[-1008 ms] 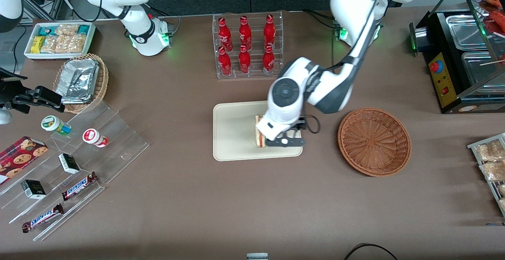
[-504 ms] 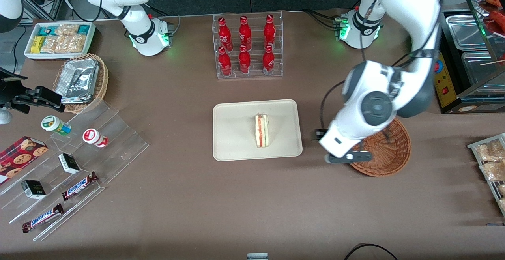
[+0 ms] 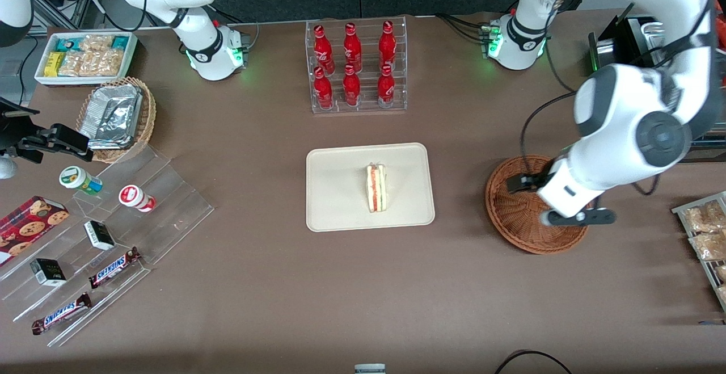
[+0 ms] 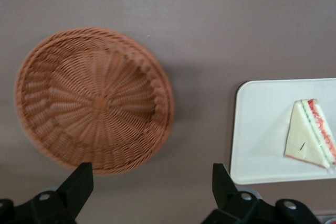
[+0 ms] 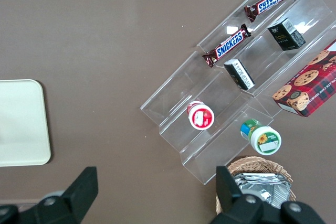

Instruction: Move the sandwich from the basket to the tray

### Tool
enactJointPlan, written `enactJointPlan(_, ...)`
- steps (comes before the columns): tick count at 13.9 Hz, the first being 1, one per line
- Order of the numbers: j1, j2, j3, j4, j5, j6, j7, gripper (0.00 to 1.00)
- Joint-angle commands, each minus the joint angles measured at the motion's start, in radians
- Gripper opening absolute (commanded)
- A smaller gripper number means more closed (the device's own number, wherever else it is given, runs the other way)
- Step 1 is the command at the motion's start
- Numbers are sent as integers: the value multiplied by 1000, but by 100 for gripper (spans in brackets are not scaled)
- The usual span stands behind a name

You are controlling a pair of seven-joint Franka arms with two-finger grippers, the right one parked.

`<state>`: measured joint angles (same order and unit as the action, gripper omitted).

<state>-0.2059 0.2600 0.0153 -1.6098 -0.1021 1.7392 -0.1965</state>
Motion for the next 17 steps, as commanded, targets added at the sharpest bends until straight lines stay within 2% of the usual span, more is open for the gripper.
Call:
enactJointPlan(1,17,-59,-6,-42,-8,-33,23,100)
enactJointPlan(5,86,-159,-14,-102,-4,-42,28,100)
enactJointPlan(8,134,-231,-40,-97,5,-154,84,100)
enactJointPlan(10,137,-277,-52,-91,65,-200,86,100)
enactJointPlan(12,140,-298,-52,-64,90,-243,88,100)
enactJointPlan(17,164,-311,-43,-51,91,-251,104,100)
